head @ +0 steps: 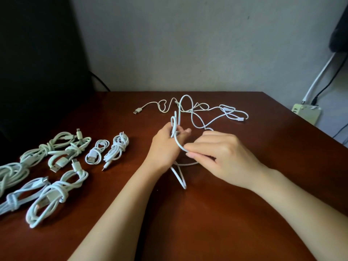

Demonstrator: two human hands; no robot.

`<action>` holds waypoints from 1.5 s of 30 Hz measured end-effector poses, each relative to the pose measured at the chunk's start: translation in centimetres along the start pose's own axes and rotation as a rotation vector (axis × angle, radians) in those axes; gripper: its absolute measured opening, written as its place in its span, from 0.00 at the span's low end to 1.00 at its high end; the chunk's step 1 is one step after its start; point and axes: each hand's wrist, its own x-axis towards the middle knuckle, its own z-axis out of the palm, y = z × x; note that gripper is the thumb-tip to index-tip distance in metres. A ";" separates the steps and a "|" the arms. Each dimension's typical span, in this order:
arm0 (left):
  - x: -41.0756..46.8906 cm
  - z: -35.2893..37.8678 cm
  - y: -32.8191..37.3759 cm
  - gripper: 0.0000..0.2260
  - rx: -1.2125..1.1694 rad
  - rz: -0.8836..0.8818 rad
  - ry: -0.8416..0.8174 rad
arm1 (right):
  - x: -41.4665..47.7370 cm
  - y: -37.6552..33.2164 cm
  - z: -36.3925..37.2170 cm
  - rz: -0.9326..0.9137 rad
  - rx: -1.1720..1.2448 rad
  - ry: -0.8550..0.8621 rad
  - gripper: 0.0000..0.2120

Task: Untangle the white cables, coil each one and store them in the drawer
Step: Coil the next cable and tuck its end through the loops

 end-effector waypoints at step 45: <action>-1.5 -0.3 1.6 0.15 0.467 0.155 -0.133 | -1.0 6.3 -3.9 1.252 0.932 0.862 0.10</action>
